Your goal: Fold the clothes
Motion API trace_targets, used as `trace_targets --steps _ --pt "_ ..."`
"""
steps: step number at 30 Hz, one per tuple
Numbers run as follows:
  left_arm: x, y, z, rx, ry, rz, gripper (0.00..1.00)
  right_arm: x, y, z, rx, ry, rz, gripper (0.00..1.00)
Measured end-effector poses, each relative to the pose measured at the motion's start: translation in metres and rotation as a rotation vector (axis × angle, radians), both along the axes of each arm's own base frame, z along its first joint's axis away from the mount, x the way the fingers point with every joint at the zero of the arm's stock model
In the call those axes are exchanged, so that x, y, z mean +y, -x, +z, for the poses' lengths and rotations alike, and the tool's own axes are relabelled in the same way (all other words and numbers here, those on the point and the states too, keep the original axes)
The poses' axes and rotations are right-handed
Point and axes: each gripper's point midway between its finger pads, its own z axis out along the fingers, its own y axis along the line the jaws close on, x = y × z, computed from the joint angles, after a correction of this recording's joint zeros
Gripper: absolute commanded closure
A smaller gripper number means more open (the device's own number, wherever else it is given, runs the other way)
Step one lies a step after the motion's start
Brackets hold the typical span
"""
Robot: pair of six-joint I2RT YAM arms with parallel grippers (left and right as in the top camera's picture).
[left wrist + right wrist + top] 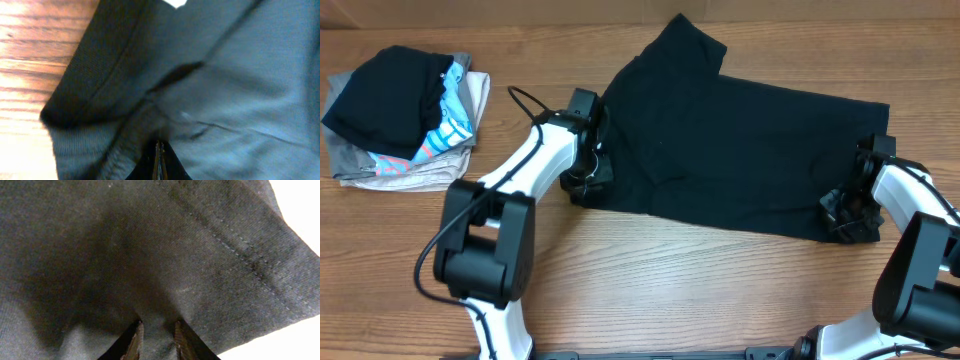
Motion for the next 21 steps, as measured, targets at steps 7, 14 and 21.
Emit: trace_targets --steps 7,14,21 --pt "0.005 0.001 -0.011 0.035 -0.037 0.003 0.96 -0.001 0.0 0.0 0.002 0.003 0.0 0.74" --pt "0.014 0.027 -0.011 0.159 -0.079 0.002 0.96 0.0 0.003 0.0 0.011 0.0 0.0 0.74" --pt "0.026 0.052 -0.011 0.267 -0.141 0.042 0.96 0.003 0.003 0.0 0.012 -0.013 0.001 0.71"
